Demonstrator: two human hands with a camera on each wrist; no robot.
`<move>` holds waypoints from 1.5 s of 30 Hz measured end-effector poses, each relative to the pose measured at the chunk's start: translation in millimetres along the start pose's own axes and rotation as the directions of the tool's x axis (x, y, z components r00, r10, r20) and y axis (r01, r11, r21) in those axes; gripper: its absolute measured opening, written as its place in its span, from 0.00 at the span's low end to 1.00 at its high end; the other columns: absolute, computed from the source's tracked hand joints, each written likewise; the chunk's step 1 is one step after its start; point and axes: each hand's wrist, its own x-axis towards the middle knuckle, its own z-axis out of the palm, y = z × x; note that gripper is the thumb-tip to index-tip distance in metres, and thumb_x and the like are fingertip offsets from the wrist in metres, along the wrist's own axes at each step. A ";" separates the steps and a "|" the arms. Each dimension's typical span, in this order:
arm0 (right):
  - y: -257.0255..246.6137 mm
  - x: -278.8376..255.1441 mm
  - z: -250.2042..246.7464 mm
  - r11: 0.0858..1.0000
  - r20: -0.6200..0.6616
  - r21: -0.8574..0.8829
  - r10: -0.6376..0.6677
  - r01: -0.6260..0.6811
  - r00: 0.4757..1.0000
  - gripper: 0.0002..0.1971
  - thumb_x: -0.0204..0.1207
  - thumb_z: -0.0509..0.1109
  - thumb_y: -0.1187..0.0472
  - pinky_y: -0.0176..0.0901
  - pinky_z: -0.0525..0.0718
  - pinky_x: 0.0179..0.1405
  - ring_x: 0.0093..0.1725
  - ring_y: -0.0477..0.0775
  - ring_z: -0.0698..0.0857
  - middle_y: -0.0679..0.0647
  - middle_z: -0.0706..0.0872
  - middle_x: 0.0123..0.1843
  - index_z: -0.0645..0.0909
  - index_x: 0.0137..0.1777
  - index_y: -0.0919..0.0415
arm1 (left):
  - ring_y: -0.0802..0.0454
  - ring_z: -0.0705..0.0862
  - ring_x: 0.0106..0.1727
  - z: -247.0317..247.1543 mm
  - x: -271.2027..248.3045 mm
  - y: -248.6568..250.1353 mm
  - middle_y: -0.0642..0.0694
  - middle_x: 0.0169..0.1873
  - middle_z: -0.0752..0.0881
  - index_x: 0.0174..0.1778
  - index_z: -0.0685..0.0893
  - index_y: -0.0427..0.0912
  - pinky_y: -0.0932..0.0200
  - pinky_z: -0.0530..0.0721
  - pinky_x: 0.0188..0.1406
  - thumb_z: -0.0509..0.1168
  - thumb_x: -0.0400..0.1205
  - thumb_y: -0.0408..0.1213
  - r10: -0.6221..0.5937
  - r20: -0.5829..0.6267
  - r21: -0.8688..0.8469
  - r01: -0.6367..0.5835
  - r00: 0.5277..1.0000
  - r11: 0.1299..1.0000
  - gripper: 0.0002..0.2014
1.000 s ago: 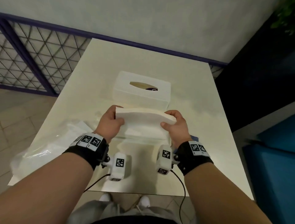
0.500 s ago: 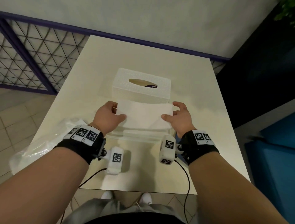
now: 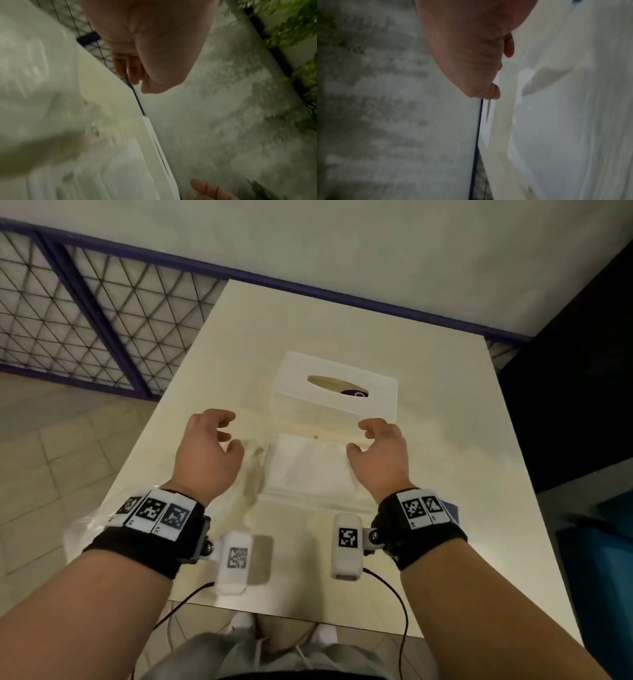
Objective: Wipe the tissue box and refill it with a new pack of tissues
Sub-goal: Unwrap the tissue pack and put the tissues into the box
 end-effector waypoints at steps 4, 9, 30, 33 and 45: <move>-77.8 -15.4 48.8 0.948 0.273 0.033 -0.314 0.318 0.909 0.13 0.78 0.64 0.65 0.36 0.77 0.59 0.55 0.52 0.82 0.55 0.85 0.60 0.84 0.60 0.58 | 0.41 0.76 0.68 -47.2 -1.4 -36.1 0.40 0.75 0.67 0.80 0.59 0.47 0.40 0.75 0.67 0.78 0.66 0.48 -0.295 0.186 0.377 0.209 0.937 0.902 0.49; -148.3 -32.1 119.5 0.821 0.642 -0.097 -0.381 0.563 0.665 0.19 0.76 0.61 0.71 0.44 0.78 0.66 0.67 0.57 0.79 0.55 0.82 0.66 0.82 0.65 0.58 | 0.39 0.52 0.84 -64.3 -23.9 -71.8 0.41 0.84 0.48 0.83 0.36 0.54 0.31 0.57 0.78 0.79 0.55 0.65 -0.510 0.393 0.707 0.102 0.765 0.699 0.71; -148.9 -24.5 165.8 0.794 0.684 -0.307 -0.200 0.525 0.702 0.17 0.74 0.70 0.60 0.44 0.82 0.55 0.61 0.60 0.84 0.56 0.85 0.63 0.82 0.63 0.61 | 0.39 0.60 0.79 -58.3 -46.8 -108.6 0.46 0.82 0.53 0.83 0.40 0.57 0.34 0.63 0.73 0.76 0.51 0.71 -0.454 0.344 0.712 0.086 0.822 0.696 0.70; -154.8 -19.5 152.9 0.871 0.589 -0.206 -0.254 0.446 0.768 0.20 0.76 0.65 0.63 0.44 0.79 0.59 0.66 0.60 0.81 0.57 0.82 0.69 0.77 0.69 0.62 | 0.38 0.60 0.79 -60.2 -43.0 -106.4 0.45 0.82 0.53 0.82 0.39 0.57 0.34 0.64 0.73 0.76 0.49 0.72 -0.485 0.325 0.719 0.121 0.812 0.684 0.72; -152.5 27.6 1.5 0.867 0.132 -0.111 -0.471 0.486 0.872 0.14 0.78 0.67 0.58 0.38 0.70 0.46 0.56 0.61 0.83 0.60 0.86 0.57 0.81 0.61 0.62 | 0.40 0.51 0.84 -54.1 9.9 -61.0 0.41 0.84 0.49 0.84 0.40 0.54 0.29 0.51 0.79 0.72 0.58 0.74 -0.389 0.289 0.550 0.181 0.875 0.815 0.66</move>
